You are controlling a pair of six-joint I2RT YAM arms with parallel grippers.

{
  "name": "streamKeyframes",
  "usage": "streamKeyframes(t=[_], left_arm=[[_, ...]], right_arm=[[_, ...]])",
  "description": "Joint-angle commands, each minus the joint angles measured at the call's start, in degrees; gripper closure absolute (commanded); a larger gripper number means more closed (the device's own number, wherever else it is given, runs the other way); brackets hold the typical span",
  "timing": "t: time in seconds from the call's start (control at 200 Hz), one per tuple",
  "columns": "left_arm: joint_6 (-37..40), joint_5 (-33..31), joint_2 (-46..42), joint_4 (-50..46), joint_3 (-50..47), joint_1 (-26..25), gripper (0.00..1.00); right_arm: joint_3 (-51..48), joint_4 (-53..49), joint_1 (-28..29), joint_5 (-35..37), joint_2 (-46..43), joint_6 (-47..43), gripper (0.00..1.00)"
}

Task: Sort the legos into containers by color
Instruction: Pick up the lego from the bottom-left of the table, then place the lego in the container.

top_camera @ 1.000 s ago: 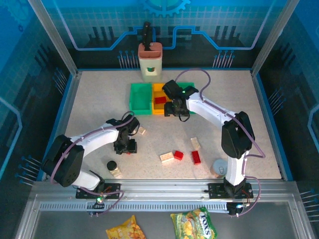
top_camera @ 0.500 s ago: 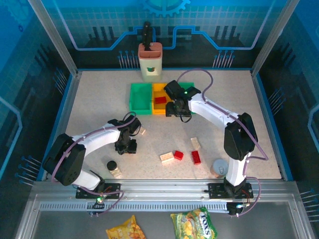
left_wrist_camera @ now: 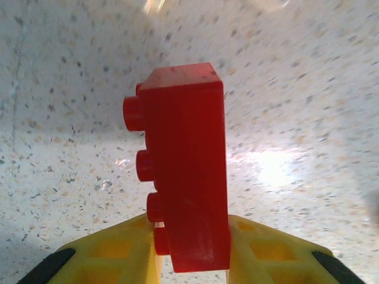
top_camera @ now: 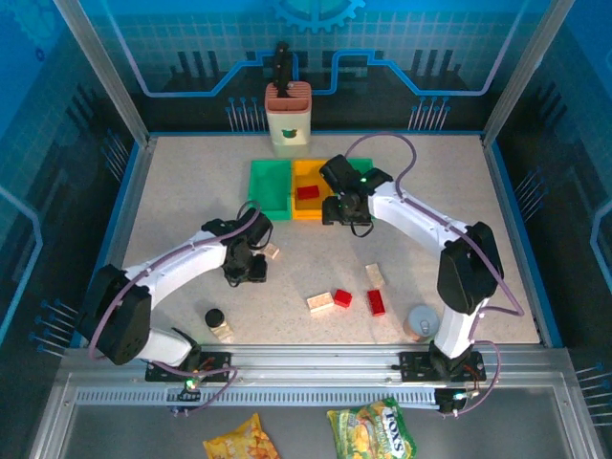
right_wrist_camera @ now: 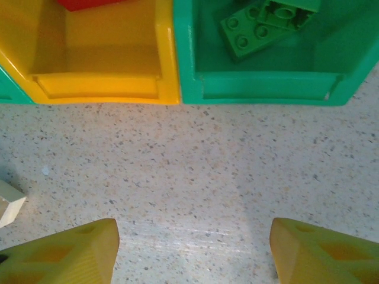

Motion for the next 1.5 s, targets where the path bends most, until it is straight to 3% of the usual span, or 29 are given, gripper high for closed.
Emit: streamKeyframes(t=[0.0, 0.295, 0.745, 1.126, 1.316, 1.496], left_arm=[[0.71, 0.28, -0.49, -1.61, 4.25, -0.52, 0.7], [2.83, 1.57, 7.89, 0.92, 17.23, -0.51, 0.7], [8.71, 1.8, 30.3, -0.26, 45.89, -0.07, 0.69], [7.74, 2.94, 47.79, 0.09, 67.36, 1.5, 0.69], [6.22, 3.66, 53.0, -0.09, 73.11, 3.26, 0.69], [5.31, 9.76, 55.69, 3.66, 73.67, 4.71, 0.69]], right_arm=[[-2.03, -0.93, -1.24, 2.22, -3.73, 0.83, 0.31], [-7.13, -2.25, -3.21, 4.46, -10.12, 1.0, 0.31], [-13.8, -4.69, -5.22, 6.48, -18.97, 2.32, 0.31], [-13.15, -8.5, -5.43, 8.4, -21.72, 2.15, 0.31], [-13.43, -10.11, -5.47, 9.3, -23.28, 2.59, 0.31], [-14.59, -10.51, -5.43, 9.35, -24.48, 3.29, 0.31]])
